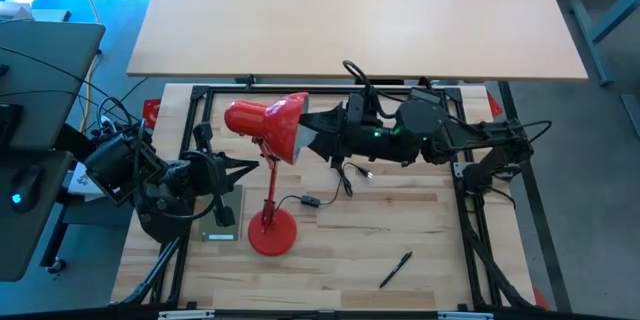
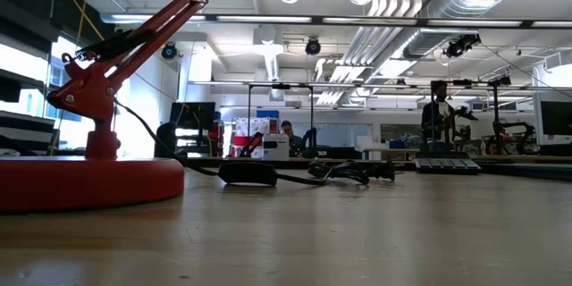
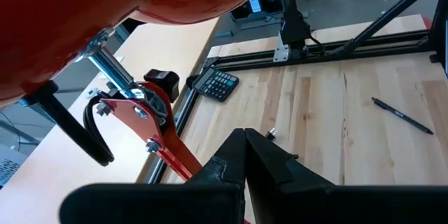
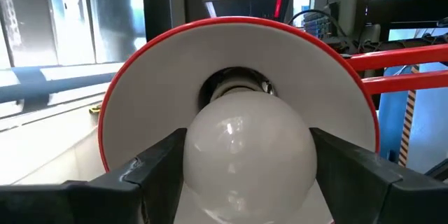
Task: Screw lightbulb
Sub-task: Insert the white lightbulb into the red lamp
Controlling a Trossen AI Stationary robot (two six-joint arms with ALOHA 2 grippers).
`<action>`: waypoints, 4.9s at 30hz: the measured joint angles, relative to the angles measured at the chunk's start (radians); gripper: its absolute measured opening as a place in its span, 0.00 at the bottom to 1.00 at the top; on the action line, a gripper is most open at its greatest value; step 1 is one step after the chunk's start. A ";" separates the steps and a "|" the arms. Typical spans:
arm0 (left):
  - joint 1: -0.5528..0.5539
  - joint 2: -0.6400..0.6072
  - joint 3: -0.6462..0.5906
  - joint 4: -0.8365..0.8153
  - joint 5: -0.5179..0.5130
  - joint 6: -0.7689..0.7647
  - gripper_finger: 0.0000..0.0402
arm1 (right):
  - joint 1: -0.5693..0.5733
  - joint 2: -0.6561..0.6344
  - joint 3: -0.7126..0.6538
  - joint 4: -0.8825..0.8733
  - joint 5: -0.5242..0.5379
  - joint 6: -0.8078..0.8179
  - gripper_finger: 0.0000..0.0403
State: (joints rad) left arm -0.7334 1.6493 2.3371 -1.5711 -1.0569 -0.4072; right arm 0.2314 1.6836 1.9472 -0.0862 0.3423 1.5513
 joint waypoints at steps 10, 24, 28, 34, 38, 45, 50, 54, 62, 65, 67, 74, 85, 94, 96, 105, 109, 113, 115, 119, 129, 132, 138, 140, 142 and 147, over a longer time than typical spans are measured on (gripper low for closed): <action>0.000 0.000 0.000 0.000 0.000 0.000 0.00 | -0.001 -0.003 0.001 -0.020 -0.083 -0.011 0.74; 0.000 0.000 0.000 0.000 0.001 -0.001 0.00 | 0.004 -0.011 0.002 -0.006 -0.167 -0.048 0.79; 0.000 0.000 0.000 0.000 0.002 -0.002 0.00 | 0.006 -0.015 0.002 -0.008 -0.186 -0.107 0.79; 0.000 0.000 0.000 0.000 0.003 -0.001 0.00 | 0.012 -0.069 0.002 -0.122 -0.178 -0.170 0.79; 0.000 0.000 0.000 0.000 0.001 -0.001 0.00 | 0.028 -0.125 0.002 -0.254 -0.101 -0.187 0.79; 0.000 0.000 0.000 0.000 0.000 -0.001 0.00 | 0.038 -0.156 0.003 -0.312 -0.097 -0.324 0.79; 0.000 0.000 0.000 0.000 0.000 0.000 0.00 | 0.038 -0.170 0.003 -0.309 -0.153 -0.716 0.79; 0.000 0.000 0.000 0.000 0.000 -0.030 0.00 | 0.041 -0.171 0.045 -0.397 -0.137 -1.080 0.79; -0.001 -0.002 0.019 0.015 0.103 -0.437 0.00 | 0.140 -0.124 0.202 -0.464 0.143 -2.025 0.79; -0.018 -0.003 0.019 0.016 0.110 -0.550 0.00 | 0.184 -0.092 0.244 -0.462 0.272 -2.307 0.79; -0.025 -0.003 0.019 0.022 0.112 -0.618 0.00 | 0.202 -0.064 0.258 -0.458 0.305 -2.435 0.79; -0.056 -0.003 0.019 0.022 0.113 -0.768 0.00 | 0.222 0.045 0.262 -0.449 0.462 -2.703 0.79; -0.062 -0.003 0.019 0.028 0.108 -0.740 0.00 | 0.204 0.089 0.264 -0.297 0.424 -2.788 0.79; -0.057 -0.003 0.019 0.027 0.102 -0.681 0.00 | 0.155 0.091 0.264 -0.302 0.378 -2.778 0.79; -0.053 -0.003 0.019 0.027 0.102 -0.672 0.00 | 0.145 0.091 0.264 -0.327 0.354 -2.743 0.79; -0.038 -0.009 0.019 0.022 0.104 -0.669 0.00 | 0.117 0.105 0.264 -0.303 0.285 -2.761 0.79; -0.038 -0.010 0.019 0.019 0.103 -0.669 0.00 | 0.102 0.105 0.264 -0.281 0.267 -2.790 0.79; -0.038 -0.010 0.019 0.019 0.104 -0.669 0.00 | 0.095 0.105 0.264 -0.287 0.264 -2.785 0.79; -0.038 -0.010 0.019 0.019 0.103 -0.669 0.00 | 0.095 0.105 0.264 -0.288 0.249 -2.782 0.79; -0.038 -0.010 0.019 0.019 0.103 -0.656 0.00 | 0.095 0.105 0.264 -0.282 0.252 -2.756 0.78; -0.038 -0.010 0.019 0.019 0.052 -0.655 0.00 | 0.103 0.106 0.264 -0.263 0.279 -2.701 0.66; -0.038 -0.010 0.019 0.019 0.052 -0.655 0.00 | 0.110 0.106 0.264 -0.261 0.281 -2.688 0.66; -0.038 -0.010 0.019 0.019 0.051 -0.655 0.00 | 0.117 0.107 0.262 -0.251 0.327 -2.437 0.66; -0.038 -0.010 0.019 0.019 0.051 -0.646 0.00 | 0.122 0.108 0.262 -0.246 0.361 -2.311 0.66; -0.038 -0.010 0.019 0.019 0.048 -0.622 0.00 | 0.125 0.108 0.262 -0.246 0.366 -2.206 0.66; -0.038 -0.010 0.019 0.019 0.001 -0.561 0.00 | 0.139 0.108 0.262 -0.245 0.368 -1.989 0.66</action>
State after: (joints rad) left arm -0.7715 1.6394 2.3562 -1.5517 -1.0554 -0.9678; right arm 0.3705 1.7916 2.2089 -0.3317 0.7105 -0.4378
